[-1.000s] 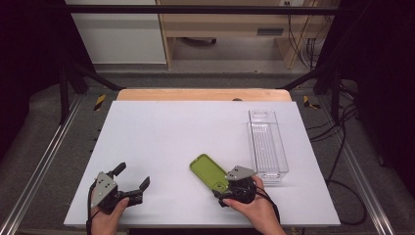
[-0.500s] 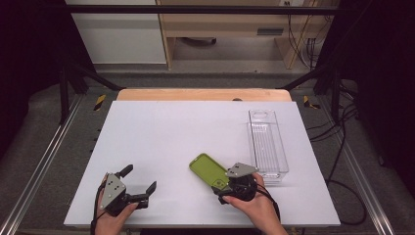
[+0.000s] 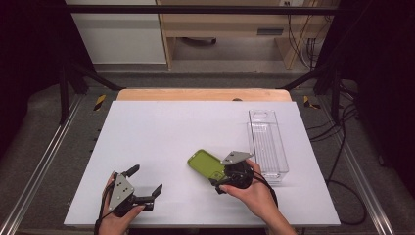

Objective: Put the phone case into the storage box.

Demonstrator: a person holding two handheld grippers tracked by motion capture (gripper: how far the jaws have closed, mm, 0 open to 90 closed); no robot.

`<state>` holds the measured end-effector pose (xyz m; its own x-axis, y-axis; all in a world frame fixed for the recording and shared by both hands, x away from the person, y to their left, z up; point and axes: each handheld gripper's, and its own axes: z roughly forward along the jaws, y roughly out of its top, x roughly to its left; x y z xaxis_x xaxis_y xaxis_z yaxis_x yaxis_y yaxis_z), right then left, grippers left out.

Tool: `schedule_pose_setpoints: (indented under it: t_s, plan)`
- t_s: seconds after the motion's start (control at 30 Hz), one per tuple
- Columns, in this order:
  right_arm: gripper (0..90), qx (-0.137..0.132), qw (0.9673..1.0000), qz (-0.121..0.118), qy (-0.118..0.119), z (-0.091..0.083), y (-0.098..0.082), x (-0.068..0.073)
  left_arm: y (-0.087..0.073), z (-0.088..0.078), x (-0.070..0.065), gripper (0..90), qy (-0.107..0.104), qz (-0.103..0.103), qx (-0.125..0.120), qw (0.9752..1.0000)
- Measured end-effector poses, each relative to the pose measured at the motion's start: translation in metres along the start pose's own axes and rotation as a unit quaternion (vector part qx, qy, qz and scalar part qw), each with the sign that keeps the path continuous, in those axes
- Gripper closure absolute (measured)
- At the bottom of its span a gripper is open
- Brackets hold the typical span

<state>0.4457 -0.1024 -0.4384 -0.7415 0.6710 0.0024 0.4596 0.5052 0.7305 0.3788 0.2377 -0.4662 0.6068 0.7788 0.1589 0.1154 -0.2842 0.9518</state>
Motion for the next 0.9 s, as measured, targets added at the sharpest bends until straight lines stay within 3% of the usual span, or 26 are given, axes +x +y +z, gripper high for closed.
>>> schedule_pose_setpoints:
  t_s: [0.23,0.37,0.5,0.57,0.8,0.9]
  plan:
    - [17.9,0.013,0.9998,-0.016,0.007,0.0,0.021,-0.001,0.003,0.005,-0.012,2.7,-0.002,0.04,0.013,0.9991]
    - [17.8,0.027,0.9993,-0.018,0.018,-0.002,0.031,-0.004,0.006,0.011,-0.021,2.7,-0.005,0.078,0.023,0.9966]
    - [17.8,0.035,0.9989,-0.019,0.026,-0.008,0.042,-0.007,0.015,0.023,-0.029,3.0,-0.014,0.12,0.032,0.9922]
    - [17.8,0.039,0.9986,-0.02,0.031,-0.01,0.047,-0.009,0.022,0.033,-0.032,3.6,-0.019,0.129,0.03,0.991]
    - [17.8,0.042,0.9981,-0.022,0.039,-0.023,0.067,-0.009,0.043,0.067,-0.045,5.3,-0.028,0.195,0.04,0.9797]
    - [17.8,0.042,0.9979,-0.027,0.042,-0.027,0.073,-0.007,0.049,0.078,-0.049,7.3,-0.018,0.203,0.035,0.9784]
